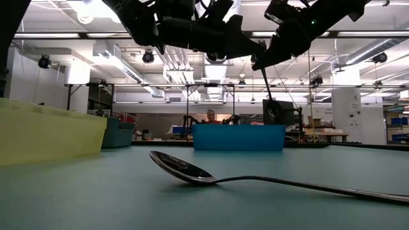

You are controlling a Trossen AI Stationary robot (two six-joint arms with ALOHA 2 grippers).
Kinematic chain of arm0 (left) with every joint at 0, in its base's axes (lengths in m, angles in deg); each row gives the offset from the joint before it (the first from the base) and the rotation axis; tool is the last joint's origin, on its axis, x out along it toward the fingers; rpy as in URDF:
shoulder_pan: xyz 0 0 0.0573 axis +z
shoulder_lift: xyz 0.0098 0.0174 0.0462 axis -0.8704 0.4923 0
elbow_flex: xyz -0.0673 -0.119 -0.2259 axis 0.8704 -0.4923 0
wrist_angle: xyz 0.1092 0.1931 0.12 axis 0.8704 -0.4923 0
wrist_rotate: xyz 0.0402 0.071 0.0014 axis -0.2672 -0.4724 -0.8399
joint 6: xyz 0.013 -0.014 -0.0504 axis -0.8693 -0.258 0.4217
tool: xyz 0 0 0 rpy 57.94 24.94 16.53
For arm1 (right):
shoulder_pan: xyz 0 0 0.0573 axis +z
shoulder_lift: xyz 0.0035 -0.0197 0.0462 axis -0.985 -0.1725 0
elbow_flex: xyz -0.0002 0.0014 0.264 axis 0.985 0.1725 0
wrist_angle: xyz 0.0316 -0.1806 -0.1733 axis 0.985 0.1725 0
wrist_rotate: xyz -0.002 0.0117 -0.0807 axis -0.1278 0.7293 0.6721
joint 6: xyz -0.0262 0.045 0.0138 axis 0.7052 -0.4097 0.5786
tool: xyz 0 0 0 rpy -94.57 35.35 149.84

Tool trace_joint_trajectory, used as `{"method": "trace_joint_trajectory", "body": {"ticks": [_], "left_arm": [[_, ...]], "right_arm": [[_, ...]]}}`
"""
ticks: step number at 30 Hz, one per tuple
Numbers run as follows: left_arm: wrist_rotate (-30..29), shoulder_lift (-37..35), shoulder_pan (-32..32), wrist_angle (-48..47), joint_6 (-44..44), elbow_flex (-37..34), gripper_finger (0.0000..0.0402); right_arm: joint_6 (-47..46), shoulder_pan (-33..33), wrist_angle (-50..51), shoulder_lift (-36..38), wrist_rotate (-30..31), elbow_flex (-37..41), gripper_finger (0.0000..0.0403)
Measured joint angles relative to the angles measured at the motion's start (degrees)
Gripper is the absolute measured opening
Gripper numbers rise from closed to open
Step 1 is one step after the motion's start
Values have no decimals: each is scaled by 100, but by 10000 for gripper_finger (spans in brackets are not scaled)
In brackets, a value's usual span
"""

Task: Sort silverware by color (type)
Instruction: Put the blue spoon into the dark blue bin

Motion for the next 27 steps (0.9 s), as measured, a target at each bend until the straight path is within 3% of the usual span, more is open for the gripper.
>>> {"method": "trace_joint_trajectory", "body": {"ticks": [8, 20, 27], "left_arm": [[-386, 0, -108, 15, 40, 0, 1], [-664, 0, -160, -15, 634, 0, 0], [-1701, 0, -160, -479, 1013, -2, 0]], "right_arm": [[-31, 0, -33, 0, -10, 0, 17], [-214, -11, -44, 0, 181, 0, 87], [-255, -13, -33, 2, 592, 0, 87]]}}
